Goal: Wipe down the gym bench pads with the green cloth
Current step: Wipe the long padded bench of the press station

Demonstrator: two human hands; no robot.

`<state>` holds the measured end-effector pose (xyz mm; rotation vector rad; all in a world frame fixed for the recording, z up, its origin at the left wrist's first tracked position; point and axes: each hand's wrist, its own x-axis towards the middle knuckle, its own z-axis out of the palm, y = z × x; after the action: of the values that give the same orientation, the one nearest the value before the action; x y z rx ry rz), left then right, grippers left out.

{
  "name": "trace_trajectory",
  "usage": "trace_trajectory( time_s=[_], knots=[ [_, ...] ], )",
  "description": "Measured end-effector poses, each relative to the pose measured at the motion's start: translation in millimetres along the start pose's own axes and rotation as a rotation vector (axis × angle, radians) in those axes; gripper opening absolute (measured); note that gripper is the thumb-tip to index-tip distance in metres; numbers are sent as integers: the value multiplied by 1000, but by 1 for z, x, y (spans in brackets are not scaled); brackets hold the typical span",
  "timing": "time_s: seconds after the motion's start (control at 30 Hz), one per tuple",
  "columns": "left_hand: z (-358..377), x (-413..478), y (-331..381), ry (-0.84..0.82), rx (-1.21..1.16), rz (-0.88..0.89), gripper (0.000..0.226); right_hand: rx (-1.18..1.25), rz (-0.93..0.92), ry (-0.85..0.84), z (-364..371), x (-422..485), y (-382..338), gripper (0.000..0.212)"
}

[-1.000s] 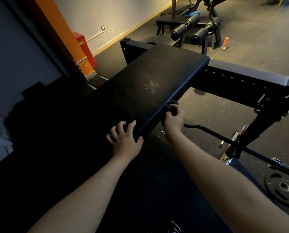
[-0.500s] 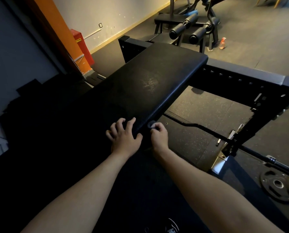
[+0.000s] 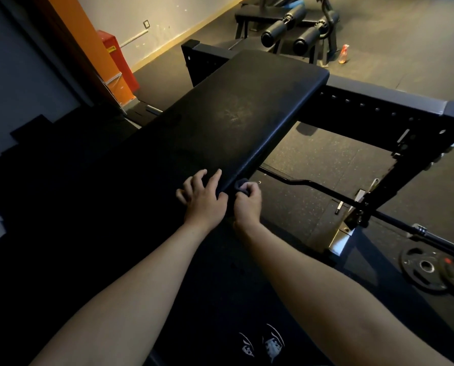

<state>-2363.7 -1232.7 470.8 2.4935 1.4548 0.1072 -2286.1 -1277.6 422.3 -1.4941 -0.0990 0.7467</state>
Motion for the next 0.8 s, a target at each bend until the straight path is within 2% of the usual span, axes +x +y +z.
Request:
trace_trajectory(
  time_s=[0.1,0.23,0.37,0.53,0.7,0.8],
  knots=[
    [-6,-1,-5,-44,-85,29,54,-48,-15,-82,2,-30,12,18],
    [-15,-5,-14,-105,-149,81,49,-53,-6,-160,-13,-44,-8,18],
    [-29,-7,-9,-180,-337,73,51,114,41,-81,-35,-42,-40,21],
    [-46,-11,20,-336,-715,280,56,304,83,43,-37,-37,-67,25],
    [-39,-8,28,-527,-928,230,61,321,116,67,-44,-39,-80,27],
    [-31,-3,30,-374,-940,231,45,291,114,40,-53,-38,-85,26]
  ],
)
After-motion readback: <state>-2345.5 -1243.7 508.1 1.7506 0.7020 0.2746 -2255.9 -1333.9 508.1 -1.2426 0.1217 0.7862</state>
